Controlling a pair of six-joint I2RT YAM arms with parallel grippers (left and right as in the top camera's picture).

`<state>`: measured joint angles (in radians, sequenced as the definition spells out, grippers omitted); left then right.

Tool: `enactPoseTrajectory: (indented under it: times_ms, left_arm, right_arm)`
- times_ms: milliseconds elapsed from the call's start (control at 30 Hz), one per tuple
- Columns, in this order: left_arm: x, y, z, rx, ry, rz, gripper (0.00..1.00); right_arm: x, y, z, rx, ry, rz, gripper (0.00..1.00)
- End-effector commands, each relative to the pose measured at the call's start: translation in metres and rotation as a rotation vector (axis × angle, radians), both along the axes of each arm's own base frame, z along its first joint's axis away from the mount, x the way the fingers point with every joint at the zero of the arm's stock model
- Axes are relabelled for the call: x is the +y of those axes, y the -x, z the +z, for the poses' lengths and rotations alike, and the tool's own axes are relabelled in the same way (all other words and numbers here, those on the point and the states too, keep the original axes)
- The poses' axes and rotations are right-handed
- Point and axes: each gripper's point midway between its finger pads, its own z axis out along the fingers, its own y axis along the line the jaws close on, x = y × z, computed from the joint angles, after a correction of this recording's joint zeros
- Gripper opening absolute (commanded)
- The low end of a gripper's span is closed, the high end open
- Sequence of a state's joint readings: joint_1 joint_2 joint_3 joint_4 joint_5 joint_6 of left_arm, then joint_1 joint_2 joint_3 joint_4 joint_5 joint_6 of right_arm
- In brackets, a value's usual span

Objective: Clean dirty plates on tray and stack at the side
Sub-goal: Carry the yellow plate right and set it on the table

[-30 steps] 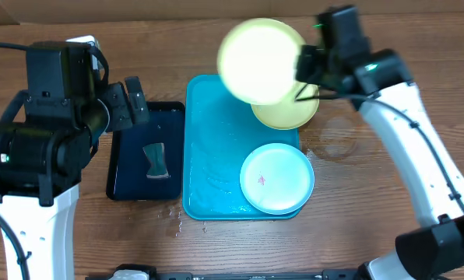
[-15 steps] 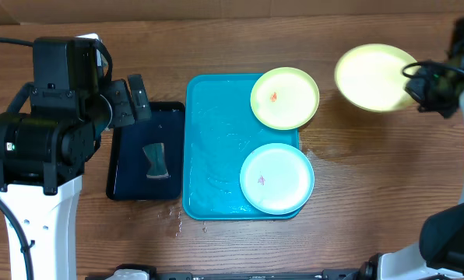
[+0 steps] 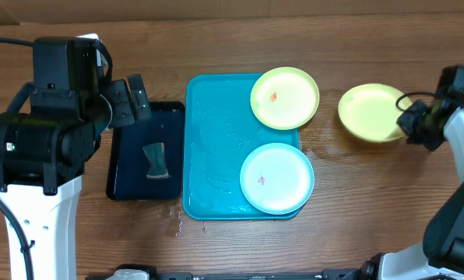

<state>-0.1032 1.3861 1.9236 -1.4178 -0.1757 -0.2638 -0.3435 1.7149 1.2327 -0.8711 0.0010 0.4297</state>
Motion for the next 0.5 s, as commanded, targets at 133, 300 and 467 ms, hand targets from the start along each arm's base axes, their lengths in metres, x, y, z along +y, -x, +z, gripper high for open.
enactPoseTrajectory:
  times_ms: [133,300,467]
  left_arm:
    - [-0.002,0.000,0.000,-0.003,0.020,0.008,1.00]
    - [-0.002,0.000,0.000,-0.003,0.020,0.008,1.00]
    - [-0.002,0.000,0.000,-0.003,0.020,0.008,1.00]
  right_arm:
    - [0.034,0.005,-0.042,-0.056,-0.125,0.041,0.04]
    - [0.051,0.003,-0.056,-0.076,-0.122,0.090,0.04]
    - [0.064,0.001,-0.058,-0.075,-0.105,0.132,0.04]
